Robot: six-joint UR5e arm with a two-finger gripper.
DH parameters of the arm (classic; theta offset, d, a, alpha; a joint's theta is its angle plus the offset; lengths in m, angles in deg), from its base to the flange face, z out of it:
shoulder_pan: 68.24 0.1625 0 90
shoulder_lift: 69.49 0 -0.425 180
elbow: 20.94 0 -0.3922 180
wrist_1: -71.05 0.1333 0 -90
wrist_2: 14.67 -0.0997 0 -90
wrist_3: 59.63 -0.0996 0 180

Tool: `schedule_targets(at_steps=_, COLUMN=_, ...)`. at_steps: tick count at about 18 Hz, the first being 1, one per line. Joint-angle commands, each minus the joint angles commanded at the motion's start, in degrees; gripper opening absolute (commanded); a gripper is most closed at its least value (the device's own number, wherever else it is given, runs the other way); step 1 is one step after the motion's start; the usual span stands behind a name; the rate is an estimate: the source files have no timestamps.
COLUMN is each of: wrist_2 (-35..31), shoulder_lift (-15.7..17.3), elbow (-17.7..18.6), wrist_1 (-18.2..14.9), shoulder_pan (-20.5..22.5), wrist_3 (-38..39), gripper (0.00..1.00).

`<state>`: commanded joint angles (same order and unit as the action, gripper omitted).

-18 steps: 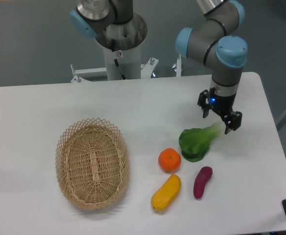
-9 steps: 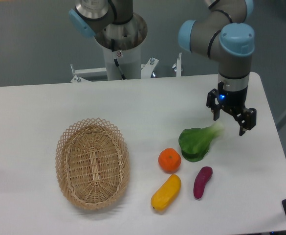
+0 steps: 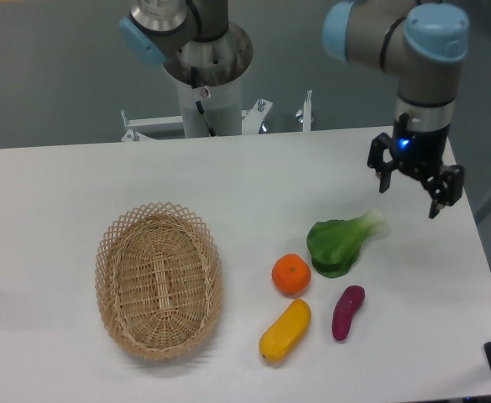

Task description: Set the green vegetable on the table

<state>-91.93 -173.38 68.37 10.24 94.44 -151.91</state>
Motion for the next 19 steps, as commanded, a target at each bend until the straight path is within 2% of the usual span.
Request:
schedule_targets(at_steps=9, wrist_2=0.00, shoulder_lift=0.00, elbow=-3.61, wrist_1=-4.75, shoulder_pan=0.44, wrist_3=-0.09, gripper=1.00)
schedule_targets(at_steps=19, wrist_2=0.00, shoulder_lift=0.00, elbow=-3.96, wrist_1=-5.11, shoulder_pan=0.36, wrist_3=-0.09, gripper=1.00)
